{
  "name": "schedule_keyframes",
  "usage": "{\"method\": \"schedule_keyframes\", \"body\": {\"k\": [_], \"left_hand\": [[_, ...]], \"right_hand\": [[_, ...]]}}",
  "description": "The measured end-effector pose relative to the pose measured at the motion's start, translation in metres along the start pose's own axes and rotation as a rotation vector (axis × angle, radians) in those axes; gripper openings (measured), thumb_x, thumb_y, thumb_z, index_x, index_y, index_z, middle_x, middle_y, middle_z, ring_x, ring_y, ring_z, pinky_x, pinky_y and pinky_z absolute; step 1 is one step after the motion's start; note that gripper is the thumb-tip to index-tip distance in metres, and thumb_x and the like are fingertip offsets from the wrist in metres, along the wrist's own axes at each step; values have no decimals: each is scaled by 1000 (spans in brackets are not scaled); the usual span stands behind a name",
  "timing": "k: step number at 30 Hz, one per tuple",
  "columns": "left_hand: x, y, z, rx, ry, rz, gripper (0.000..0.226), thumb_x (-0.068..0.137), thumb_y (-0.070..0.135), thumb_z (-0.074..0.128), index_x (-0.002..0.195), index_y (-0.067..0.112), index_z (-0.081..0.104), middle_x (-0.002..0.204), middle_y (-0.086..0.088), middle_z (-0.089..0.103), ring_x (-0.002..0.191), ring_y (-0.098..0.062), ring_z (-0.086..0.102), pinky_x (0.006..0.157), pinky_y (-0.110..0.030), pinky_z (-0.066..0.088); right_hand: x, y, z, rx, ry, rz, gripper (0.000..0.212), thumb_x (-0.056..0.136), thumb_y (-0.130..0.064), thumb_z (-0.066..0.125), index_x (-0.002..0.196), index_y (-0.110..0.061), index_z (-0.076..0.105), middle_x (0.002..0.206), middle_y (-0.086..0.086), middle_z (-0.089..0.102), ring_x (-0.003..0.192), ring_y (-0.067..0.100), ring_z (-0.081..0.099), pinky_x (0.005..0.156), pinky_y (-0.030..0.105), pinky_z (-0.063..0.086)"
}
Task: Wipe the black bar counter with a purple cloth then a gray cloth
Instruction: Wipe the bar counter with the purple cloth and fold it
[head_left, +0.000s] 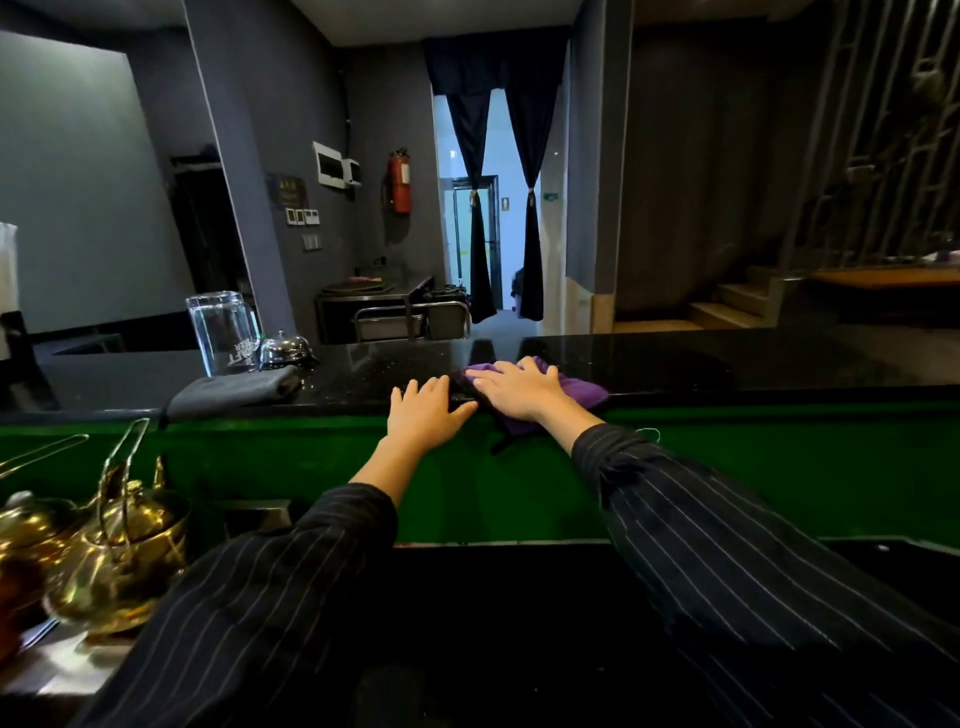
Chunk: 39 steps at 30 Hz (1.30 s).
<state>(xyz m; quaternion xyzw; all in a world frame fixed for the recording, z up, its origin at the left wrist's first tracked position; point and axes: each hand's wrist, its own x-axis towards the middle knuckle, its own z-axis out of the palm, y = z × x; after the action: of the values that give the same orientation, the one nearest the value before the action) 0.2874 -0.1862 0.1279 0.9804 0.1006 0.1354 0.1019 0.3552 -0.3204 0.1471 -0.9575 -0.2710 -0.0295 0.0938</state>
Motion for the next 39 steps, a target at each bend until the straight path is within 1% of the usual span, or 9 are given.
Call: {"method": "schedule_keyframes", "body": {"k": [6,11,16,19,21,23,27,32,39], "left_hand": [[-41,38,0,-653,370,-69,31,80,9,59,110,4,65,102,-18,68,99,-30,62,84,-31,44],[-52,61,3,-907,93,-123,55,73,8,72,125,3,53,94,-7,57,84,-16,55,72,-24,39],[-60,53,3,-967,-102,-91,26,71,-3,71,76,15,53,66,-3,52,60,-13,49,52,-25,42],[-68,45,4,-1040,-12,-54,34,70,-12,66,75,18,51,69,-4,56,65,-18,54,56,-27,45],[-73,40,6,-1103,76,-83,33,71,-8,69,77,20,54,79,-6,63,75,-20,59,66,-30,50],[-78,29,15,-1054,153,-214,23,74,11,75,89,16,58,95,-7,66,88,-24,62,83,-37,52],[-95,0,41,-820,-34,-593,86,68,57,69,125,-4,46,127,-20,58,112,-36,60,93,-44,51],[-117,-12,41,-1496,-645,-806,75,90,58,41,136,-1,32,123,-35,52,111,-51,54,75,-58,51],[-126,-44,33,-2118,-257,-673,42,95,25,29,100,-1,62,89,-27,69,82,-41,69,66,-61,54]], "right_hand": [[-53,18,-6,186,175,-61,45,89,-29,62,131,-42,56,129,5,51,128,31,35,103,50,27],[-80,30,-9,519,207,-95,60,67,-8,76,120,-31,59,120,5,56,117,24,42,105,51,37],[-100,38,-15,426,135,-142,49,76,-22,78,122,-17,61,115,6,57,106,17,36,90,31,35],[-102,30,-22,291,59,-184,14,79,-31,75,76,-25,64,74,0,54,81,19,45,75,36,37],[-100,24,-25,269,69,-201,32,79,-32,75,58,-25,52,62,-4,47,65,13,44,69,38,39],[-101,16,-29,288,114,-237,36,80,-31,75,59,-15,50,62,-3,44,61,8,42,66,35,38],[-101,-3,-28,382,75,-301,27,83,-23,74,70,-8,56,62,-4,47,59,7,44,56,25,32],[-102,-38,-20,418,-7,-399,12,84,-24,73,86,-15,66,67,-4,56,63,5,51,60,23,39],[-113,-71,-15,453,-379,-450,12,82,-15,74,91,-16,66,83,3,61,77,15,57,68,27,47]]}}
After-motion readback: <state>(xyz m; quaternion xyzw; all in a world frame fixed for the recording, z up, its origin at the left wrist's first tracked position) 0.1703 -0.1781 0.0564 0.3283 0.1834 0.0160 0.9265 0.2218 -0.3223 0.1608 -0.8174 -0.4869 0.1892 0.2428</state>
